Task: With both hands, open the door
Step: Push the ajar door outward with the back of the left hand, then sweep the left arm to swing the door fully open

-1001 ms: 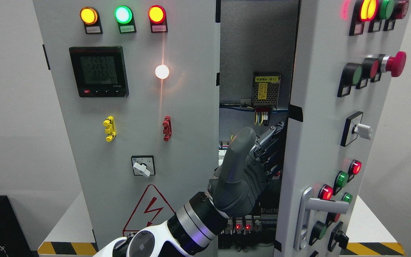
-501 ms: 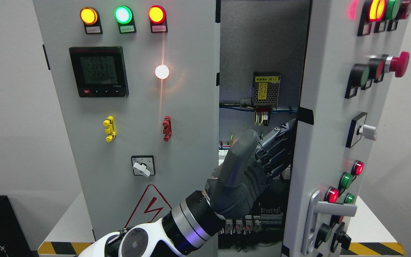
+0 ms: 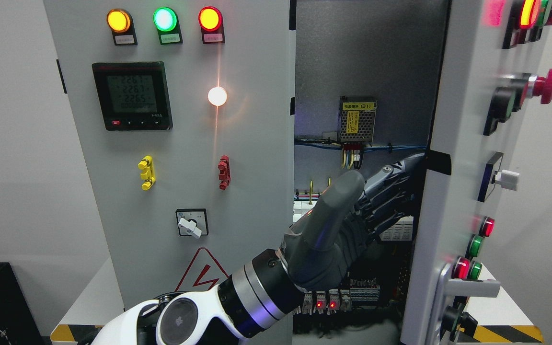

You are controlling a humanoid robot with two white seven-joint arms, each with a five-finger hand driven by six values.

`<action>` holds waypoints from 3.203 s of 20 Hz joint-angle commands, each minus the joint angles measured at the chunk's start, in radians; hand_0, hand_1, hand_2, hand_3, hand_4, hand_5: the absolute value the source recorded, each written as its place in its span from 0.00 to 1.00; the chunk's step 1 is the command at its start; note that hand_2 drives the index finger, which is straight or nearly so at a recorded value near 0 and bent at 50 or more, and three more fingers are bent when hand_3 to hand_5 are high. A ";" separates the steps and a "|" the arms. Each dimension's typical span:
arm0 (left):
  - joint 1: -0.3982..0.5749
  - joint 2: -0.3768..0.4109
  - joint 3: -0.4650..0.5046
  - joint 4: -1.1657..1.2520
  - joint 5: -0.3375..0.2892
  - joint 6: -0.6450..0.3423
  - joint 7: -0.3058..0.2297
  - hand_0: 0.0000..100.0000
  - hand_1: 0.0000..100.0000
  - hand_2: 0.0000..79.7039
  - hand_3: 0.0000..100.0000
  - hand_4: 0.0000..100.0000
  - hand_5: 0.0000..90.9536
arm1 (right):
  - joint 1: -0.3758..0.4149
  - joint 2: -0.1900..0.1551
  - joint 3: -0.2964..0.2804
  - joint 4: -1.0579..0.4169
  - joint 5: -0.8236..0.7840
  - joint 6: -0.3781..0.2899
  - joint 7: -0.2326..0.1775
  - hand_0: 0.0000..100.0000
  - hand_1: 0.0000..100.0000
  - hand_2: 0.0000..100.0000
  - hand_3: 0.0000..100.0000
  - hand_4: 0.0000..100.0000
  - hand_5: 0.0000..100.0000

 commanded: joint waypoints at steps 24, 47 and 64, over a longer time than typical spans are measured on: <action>-0.061 -0.226 -0.141 0.108 0.049 0.017 0.000 0.00 0.00 0.00 0.00 0.00 0.00 | 0.000 0.000 0.000 0.000 0.000 0.000 0.000 0.19 0.00 0.00 0.00 0.00 0.00; -0.122 -0.472 -0.162 0.280 0.046 0.061 0.002 0.00 0.00 0.00 0.00 0.00 0.00 | 0.000 0.000 0.000 0.000 0.000 0.000 0.000 0.19 0.00 0.00 0.00 0.00 0.00; -0.189 -0.530 -0.173 0.418 0.049 0.060 0.002 0.00 0.00 0.00 0.00 0.00 0.00 | 0.000 0.000 0.000 0.000 0.000 0.000 0.000 0.19 0.00 0.00 0.00 0.00 0.00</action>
